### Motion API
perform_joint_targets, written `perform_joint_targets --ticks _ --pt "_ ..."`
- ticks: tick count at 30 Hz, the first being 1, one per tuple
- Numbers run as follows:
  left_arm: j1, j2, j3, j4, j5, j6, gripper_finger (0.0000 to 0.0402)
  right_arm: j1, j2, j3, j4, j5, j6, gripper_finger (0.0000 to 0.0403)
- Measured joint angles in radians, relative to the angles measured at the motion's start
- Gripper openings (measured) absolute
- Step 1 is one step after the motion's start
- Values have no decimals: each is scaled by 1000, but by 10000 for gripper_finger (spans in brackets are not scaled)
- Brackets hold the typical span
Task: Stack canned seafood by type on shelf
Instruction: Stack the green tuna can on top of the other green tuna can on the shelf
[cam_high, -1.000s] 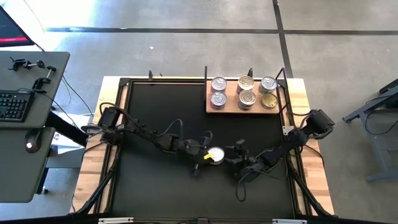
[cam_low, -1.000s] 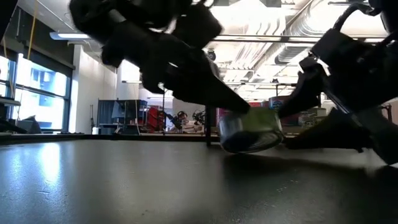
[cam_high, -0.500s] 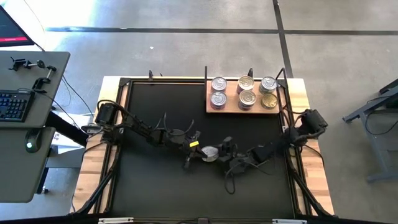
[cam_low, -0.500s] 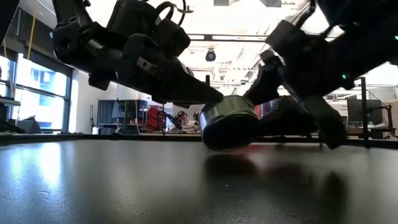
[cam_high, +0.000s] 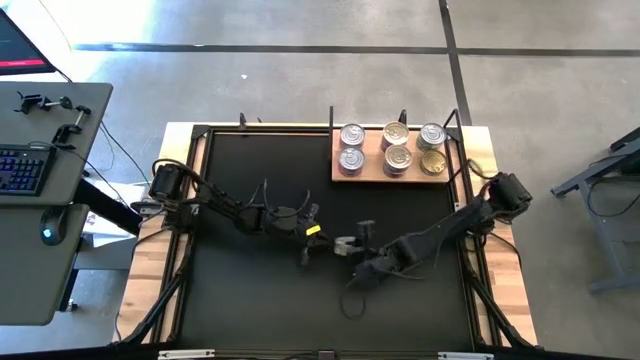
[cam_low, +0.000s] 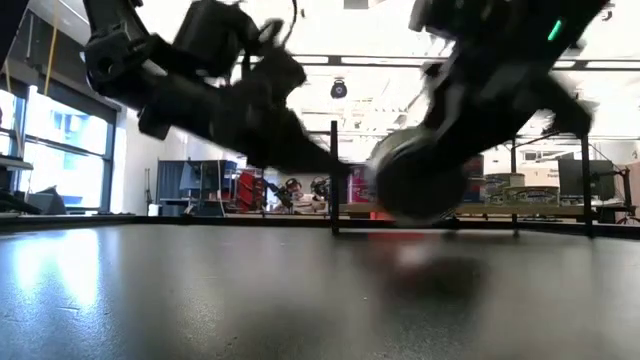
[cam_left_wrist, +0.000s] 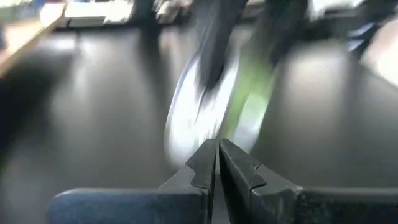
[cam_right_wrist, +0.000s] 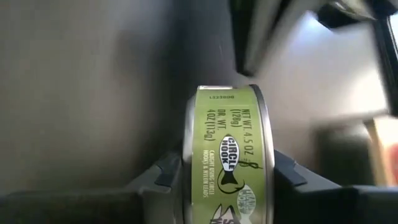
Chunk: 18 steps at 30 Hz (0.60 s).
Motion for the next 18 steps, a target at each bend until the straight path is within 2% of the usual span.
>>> perform_joint_targets --ticks 5,7,10,14,18 --pt "-1 6 -2 -15 -85 -3 13 65 -30 211 -616 83 290 118" --pt "-4 6 -2 -13 -92 -10 12 82 -55 252 -817 123 409 118" --pt "-13 6 -3 -11 -94 -11 12 77 -115 248 -1064 129 616 118" --pt "-32 6 -3 6 -94 19 12 13 -210 168 -1224 130 805 118" --pt "-49 6 -3 34 -94 58 12 -106 -290 65 -1243 148 842 118"
